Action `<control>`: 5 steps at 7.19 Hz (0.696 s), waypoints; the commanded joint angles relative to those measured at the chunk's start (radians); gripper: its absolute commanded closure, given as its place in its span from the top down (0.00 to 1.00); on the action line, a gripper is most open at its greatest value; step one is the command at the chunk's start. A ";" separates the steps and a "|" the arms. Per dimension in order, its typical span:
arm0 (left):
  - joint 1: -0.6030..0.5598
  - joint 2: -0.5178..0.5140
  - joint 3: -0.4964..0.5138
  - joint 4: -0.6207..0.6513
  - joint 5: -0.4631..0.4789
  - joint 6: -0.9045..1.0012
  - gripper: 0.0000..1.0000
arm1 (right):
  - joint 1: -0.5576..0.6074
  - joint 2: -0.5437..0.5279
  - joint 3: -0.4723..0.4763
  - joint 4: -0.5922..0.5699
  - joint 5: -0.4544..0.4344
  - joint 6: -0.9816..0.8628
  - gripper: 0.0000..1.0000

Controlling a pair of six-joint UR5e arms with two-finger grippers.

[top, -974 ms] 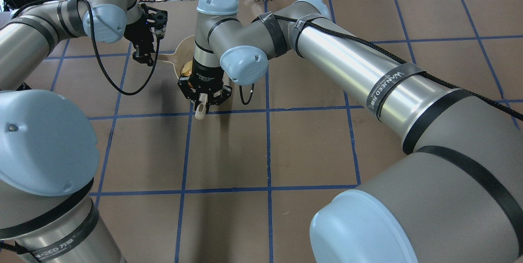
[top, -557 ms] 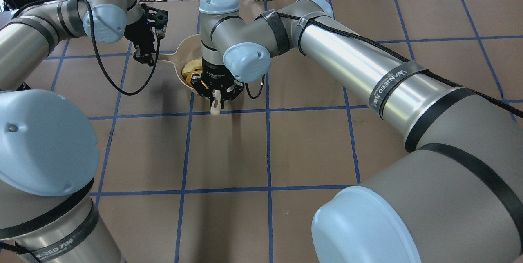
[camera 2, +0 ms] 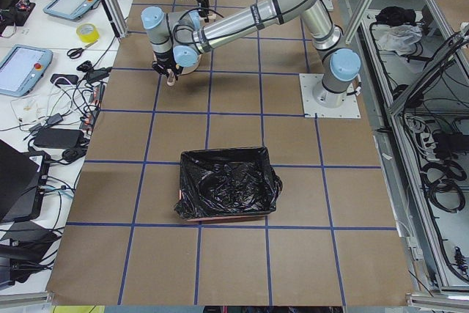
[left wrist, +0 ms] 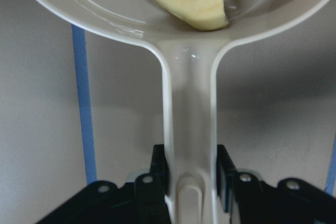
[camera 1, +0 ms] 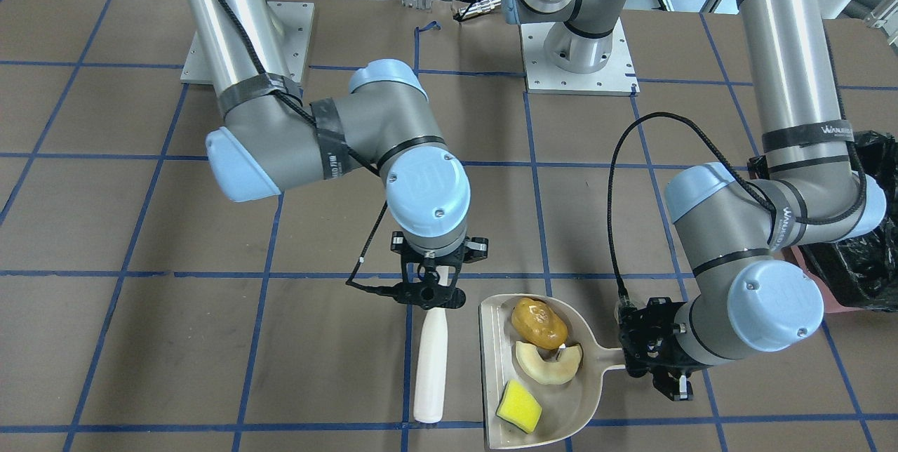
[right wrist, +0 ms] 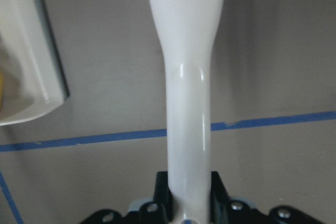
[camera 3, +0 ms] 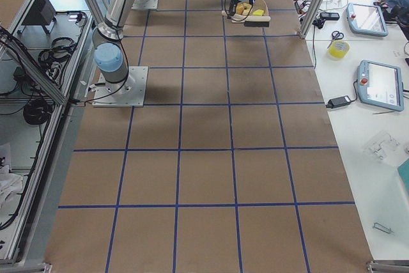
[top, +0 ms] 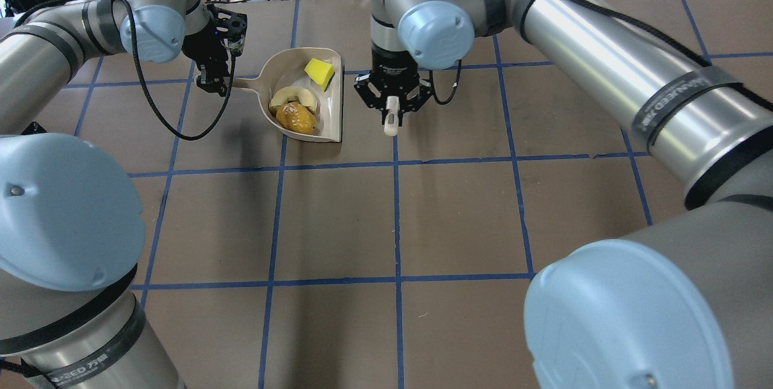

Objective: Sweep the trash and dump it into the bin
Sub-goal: 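Return the brush with the right gripper while the left gripper lifts the dustpan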

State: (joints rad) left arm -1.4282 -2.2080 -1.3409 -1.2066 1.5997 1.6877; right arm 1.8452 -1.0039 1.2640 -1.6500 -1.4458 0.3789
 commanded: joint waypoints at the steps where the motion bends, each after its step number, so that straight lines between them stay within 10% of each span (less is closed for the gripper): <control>1: 0.023 0.020 0.000 -0.005 -0.073 0.010 0.21 | -0.191 -0.057 0.026 0.116 -0.048 -0.212 0.16; 5: 0.122 0.105 0.002 -0.105 -0.083 0.104 0.20 | -0.524 -0.176 0.312 -0.035 -0.138 -0.519 0.08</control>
State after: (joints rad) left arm -1.3476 -2.1317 -1.3392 -1.2720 1.5212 1.7482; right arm 1.4122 -1.1451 1.4724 -1.5935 -1.5459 -0.0390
